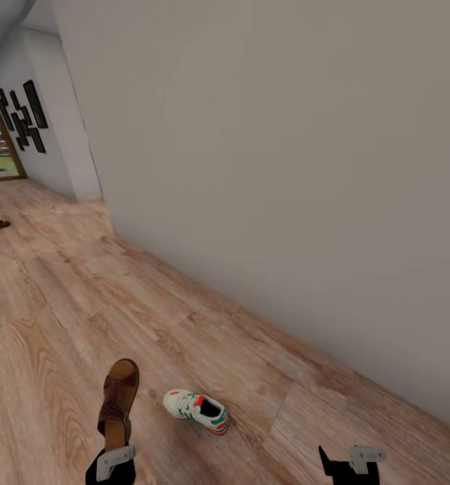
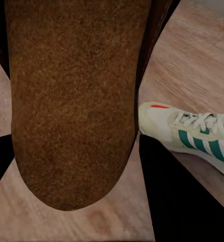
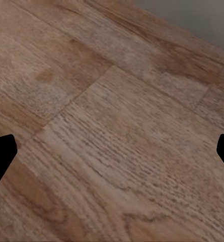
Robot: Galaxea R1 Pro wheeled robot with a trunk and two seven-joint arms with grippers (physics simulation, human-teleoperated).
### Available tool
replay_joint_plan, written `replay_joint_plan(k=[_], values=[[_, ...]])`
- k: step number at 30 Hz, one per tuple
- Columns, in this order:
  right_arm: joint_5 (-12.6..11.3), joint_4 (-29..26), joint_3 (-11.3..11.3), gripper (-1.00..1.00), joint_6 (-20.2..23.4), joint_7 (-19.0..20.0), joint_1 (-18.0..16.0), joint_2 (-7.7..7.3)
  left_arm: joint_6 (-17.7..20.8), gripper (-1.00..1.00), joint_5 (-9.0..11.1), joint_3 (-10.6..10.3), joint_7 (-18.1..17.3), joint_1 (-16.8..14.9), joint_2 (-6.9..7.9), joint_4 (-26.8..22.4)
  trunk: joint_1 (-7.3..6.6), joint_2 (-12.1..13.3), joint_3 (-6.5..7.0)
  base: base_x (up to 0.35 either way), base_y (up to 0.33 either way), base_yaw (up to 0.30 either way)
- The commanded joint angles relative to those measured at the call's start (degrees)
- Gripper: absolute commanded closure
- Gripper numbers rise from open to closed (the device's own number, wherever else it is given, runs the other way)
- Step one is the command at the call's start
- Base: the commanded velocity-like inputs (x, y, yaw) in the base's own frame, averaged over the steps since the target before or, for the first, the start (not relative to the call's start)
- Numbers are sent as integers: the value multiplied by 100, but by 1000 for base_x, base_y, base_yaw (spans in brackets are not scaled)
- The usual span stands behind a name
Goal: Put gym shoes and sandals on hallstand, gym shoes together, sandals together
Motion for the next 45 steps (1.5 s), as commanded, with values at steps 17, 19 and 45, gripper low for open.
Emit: replay_joint_plan(k=[17,19,45], values=[[15,3,-33,-100,-17,49,-2,4,-16,100,-8,-47,61,-5,7,1,-1,-2,-5,3,-3,277],[15,2,-33,-100,-17,49,-2,4,-16,100,-8,-47,61,-5,7,-1,-1,-2,-5,63,-67,277],[15,1,-33,-100,-17,58,-2,4,-16,100,-8,-38,61,-4,7,-8,-1,-2,-5,52,-63,277]])
